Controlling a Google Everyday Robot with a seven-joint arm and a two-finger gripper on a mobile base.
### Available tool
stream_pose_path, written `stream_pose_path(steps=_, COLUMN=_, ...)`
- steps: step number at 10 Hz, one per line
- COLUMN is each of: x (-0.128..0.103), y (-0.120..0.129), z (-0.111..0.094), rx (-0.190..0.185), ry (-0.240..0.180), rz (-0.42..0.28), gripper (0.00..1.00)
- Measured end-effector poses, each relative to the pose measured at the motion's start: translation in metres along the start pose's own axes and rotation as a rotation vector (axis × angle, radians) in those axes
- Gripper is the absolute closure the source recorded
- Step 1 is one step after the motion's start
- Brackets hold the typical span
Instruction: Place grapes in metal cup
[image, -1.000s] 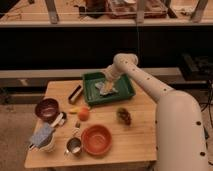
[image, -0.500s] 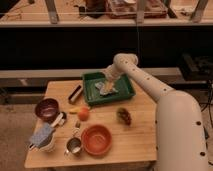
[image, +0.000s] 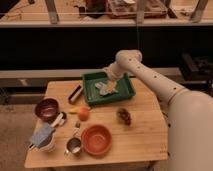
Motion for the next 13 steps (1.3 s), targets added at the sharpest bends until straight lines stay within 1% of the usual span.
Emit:
stream_pose_path(steps=1, x=-0.003, y=0.001, z=-0.003, rx=0.002, ry=0.002, rz=-0.001, gripper=0.20)
stream_pose_path(steps=3, x=-0.005, y=0.000, z=-0.002, rx=-0.002, ry=-0.001, rz=0.000, gripper=0.20)
stream_pose_path(steps=4, x=-0.004, y=0.001, z=-0.003, rx=-0.008, ry=-0.001, rz=0.001, gripper=0.20)
stream_pose_path(steps=5, x=-0.002, y=0.003, z=-0.005, rx=-0.024, ry=0.012, rz=0.000, gripper=0.20)
stream_pose_path(steps=6, x=0.001, y=0.009, z=-0.013, rx=-0.062, ry=0.048, rz=0.000, gripper=0.20)
stream_pose_path(steps=7, x=0.006, y=0.027, z=-0.027, rx=-0.112, ry=0.089, rz=0.003, gripper=0.20)
stream_pose_path(steps=8, x=0.008, y=0.037, z=-0.034, rx=-0.129, ry=0.107, rz=0.007, gripper=0.20)
stream_pose_path(steps=9, x=0.015, y=0.059, z=-0.047, rx=-0.158, ry=0.144, rz=0.027, gripper=0.20)
stream_pose_path(steps=10, x=0.022, y=0.079, z=-0.059, rx=-0.178, ry=0.176, rz=0.048, gripper=0.20)
stream_pose_path(steps=11, x=0.023, y=0.087, z=-0.063, rx=-0.187, ry=0.190, rz=0.054, gripper=0.20)
stream_pose_path(steps=13, x=0.024, y=0.090, z=-0.064, rx=-0.190, ry=0.194, rz=0.056, gripper=0.20)
